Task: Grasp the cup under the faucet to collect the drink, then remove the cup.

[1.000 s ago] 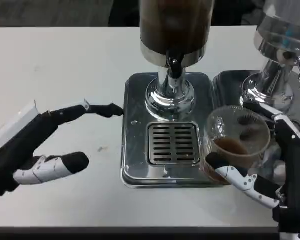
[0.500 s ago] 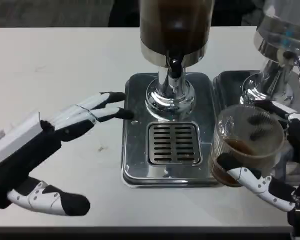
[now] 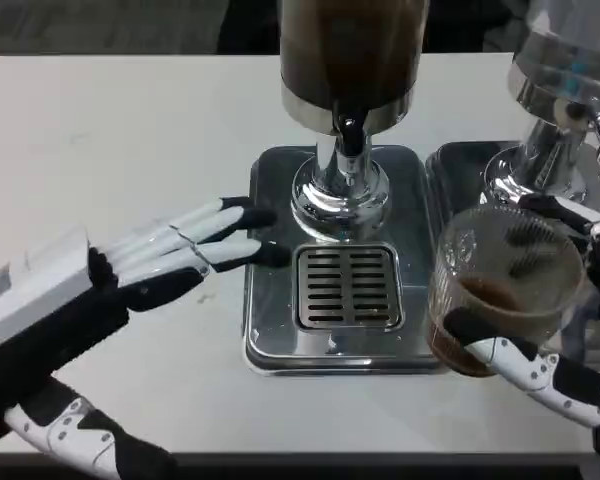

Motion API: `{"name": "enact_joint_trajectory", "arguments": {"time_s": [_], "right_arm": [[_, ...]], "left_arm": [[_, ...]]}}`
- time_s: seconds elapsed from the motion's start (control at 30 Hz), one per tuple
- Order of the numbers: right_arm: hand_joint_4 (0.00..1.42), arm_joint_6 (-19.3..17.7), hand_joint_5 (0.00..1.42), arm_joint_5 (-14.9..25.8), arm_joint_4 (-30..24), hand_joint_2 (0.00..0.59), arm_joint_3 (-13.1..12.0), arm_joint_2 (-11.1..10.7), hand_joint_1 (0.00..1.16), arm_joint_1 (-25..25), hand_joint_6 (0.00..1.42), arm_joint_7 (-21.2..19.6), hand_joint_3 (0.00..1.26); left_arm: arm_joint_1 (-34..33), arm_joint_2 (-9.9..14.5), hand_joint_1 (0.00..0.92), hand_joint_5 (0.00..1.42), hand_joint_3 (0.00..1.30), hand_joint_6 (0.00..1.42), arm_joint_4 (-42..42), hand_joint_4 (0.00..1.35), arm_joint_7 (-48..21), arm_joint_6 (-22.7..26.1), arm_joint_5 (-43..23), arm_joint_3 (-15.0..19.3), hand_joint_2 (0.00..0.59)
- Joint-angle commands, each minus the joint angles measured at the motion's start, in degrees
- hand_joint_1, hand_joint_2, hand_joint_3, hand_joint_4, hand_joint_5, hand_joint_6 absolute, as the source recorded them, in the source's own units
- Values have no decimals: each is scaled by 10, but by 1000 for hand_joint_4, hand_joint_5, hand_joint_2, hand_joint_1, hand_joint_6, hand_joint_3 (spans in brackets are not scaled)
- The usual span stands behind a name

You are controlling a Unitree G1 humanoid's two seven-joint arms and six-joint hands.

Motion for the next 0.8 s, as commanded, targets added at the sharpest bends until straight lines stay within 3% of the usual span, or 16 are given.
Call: {"name": "enact_joint_trajectory", "arguments": {"time_s": [0.03,0.5,0.8], "right_arm": [[894,-4,1090,18,-36,95,-8,4,972,10,1420,7,731],[903,-2,1093,32,-70,103,-22,9,967,28,1420,34,741],[905,-5,1093,32,-70,104,-27,12,967,28,1420,37,741]], "left_arm": [[18,26,0,14,186,109,-27,13,-12,-11,-22,-13,24],[31,56,0,0,189,81,-58,16,-15,-36,-34,-11,31],[29,63,0,0,197,61,-63,16,-16,-39,-37,-15,30]]}}
